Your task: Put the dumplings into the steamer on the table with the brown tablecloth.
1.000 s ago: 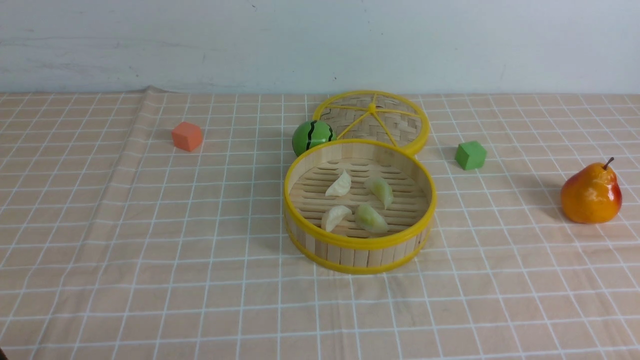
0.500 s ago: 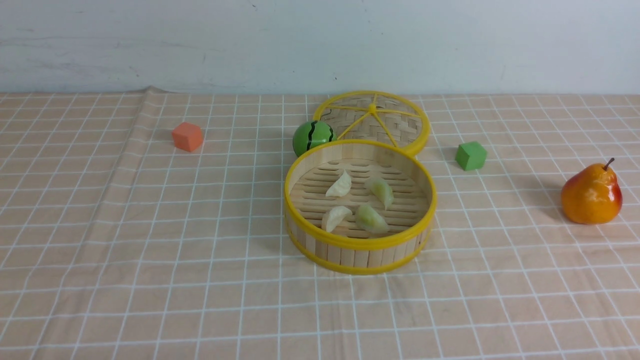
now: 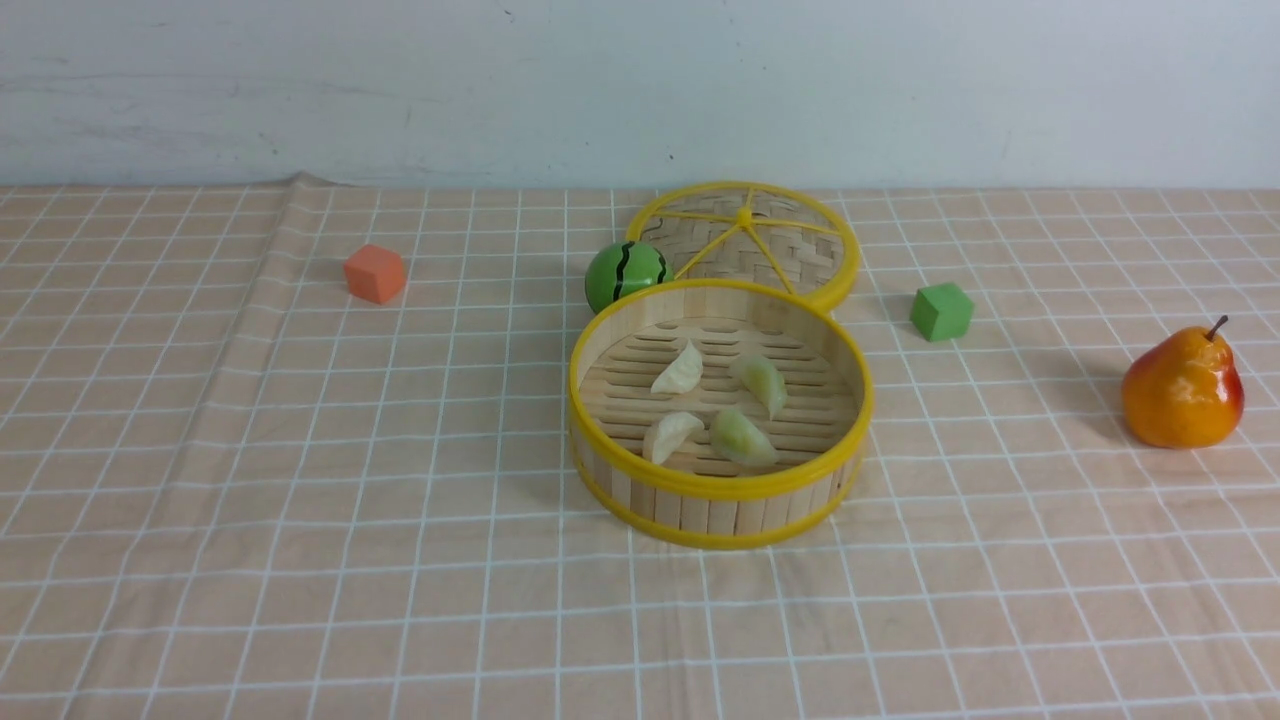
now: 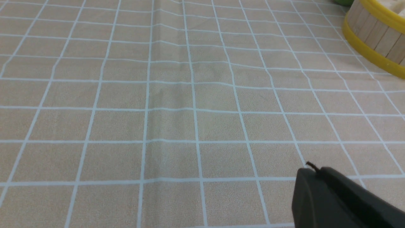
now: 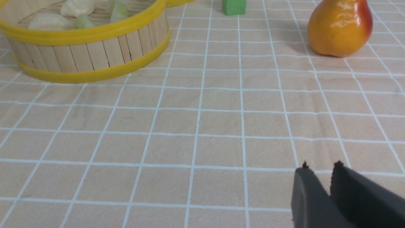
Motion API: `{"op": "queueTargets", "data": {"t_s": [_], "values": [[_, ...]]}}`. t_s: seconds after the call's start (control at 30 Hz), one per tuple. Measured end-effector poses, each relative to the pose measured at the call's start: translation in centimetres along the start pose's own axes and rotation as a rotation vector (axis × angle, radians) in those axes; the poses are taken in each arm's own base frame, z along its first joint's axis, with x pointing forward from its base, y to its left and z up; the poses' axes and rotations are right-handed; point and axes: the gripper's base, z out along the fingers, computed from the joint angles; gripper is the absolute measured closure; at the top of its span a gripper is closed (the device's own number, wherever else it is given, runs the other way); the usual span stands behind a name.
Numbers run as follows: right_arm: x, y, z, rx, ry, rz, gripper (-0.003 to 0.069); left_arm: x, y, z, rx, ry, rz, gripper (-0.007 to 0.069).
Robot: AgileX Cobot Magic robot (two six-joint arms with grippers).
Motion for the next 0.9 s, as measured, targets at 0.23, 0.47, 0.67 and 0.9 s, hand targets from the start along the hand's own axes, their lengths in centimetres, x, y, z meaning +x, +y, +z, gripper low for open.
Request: {"op": "queueTargets", "data": {"t_s": [0.23, 0.47, 0.67, 0.9], "values": [[0.0, 0.0, 0.0, 0.0, 0.0, 0.0, 0.053, 0.0, 0.0, 0.0, 0.0, 0.0, 0.0, 0.0638], [0.0, 0.0, 0.0, 0.0, 0.0, 0.0, 0.0522, 0.0, 0.0, 0.0, 0.0, 0.0, -0.001, 0.0638], [0.0, 0.0, 0.0, 0.0, 0.0, 0.0, 0.0514, 0.01, 0.0, 0.0, 0.0, 0.001, -0.001, 0.0638], [0.0, 0.0, 0.0, 0.0, 0.0, 0.0, 0.0503, 0.01, 0.0, 0.0, 0.0, 0.001, -0.001, 0.0638]]}}
